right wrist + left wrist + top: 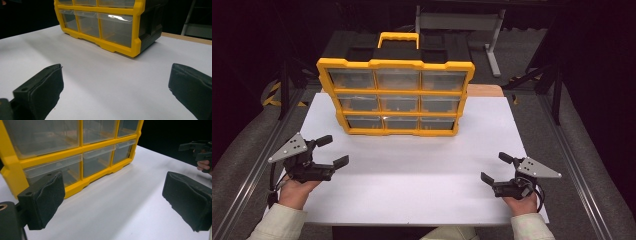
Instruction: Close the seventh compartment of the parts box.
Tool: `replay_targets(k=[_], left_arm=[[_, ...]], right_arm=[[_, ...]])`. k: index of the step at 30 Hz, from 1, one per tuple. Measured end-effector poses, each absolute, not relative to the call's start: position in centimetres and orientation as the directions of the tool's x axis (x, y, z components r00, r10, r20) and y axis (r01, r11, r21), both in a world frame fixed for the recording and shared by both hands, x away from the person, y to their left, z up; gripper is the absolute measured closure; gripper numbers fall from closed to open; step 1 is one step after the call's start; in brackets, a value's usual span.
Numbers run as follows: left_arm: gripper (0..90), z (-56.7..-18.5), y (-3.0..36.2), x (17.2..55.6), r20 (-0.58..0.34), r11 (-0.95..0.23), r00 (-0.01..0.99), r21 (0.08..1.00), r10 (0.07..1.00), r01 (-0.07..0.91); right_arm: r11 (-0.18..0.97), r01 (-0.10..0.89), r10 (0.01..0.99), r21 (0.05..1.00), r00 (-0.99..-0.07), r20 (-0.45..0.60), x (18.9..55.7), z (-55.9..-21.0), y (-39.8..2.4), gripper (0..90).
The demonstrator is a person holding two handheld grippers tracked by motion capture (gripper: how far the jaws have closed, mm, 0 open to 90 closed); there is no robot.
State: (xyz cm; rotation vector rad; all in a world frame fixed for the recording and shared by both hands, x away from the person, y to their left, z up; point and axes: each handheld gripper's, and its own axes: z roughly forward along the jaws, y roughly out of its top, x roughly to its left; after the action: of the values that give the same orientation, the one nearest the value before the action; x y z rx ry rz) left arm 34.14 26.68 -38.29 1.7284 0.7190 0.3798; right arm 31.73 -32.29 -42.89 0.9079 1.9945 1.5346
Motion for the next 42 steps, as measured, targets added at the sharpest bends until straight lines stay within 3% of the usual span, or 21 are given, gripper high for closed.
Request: replay_targets(k=[23,35,42], left_arm=[[3.7,-42.7,30.6,31.6,-0.131,-0.07,0.751,0.971,0.647,0.23],[3.9,-45.4,30.5,31.7,-0.125,-0.076,0.755,0.971,0.644,0.226],[2.7,-46.6,31.1,32.2,-0.202,-0.02,0.711,0.957,0.673,0.29]], right_arm=[[0.211,0.183,0.73,0.96,-0.683,-0.03,31.9,-43.2,-32.3,0.2],[0.213,0.18,0.708,0.96,-0.705,-0.024,32.4,-44.0,-32.5,0.2],[0.228,0.196,0.719,0.954,-0.695,-0.029,32.5,-44.3,-32.4,0.2]])
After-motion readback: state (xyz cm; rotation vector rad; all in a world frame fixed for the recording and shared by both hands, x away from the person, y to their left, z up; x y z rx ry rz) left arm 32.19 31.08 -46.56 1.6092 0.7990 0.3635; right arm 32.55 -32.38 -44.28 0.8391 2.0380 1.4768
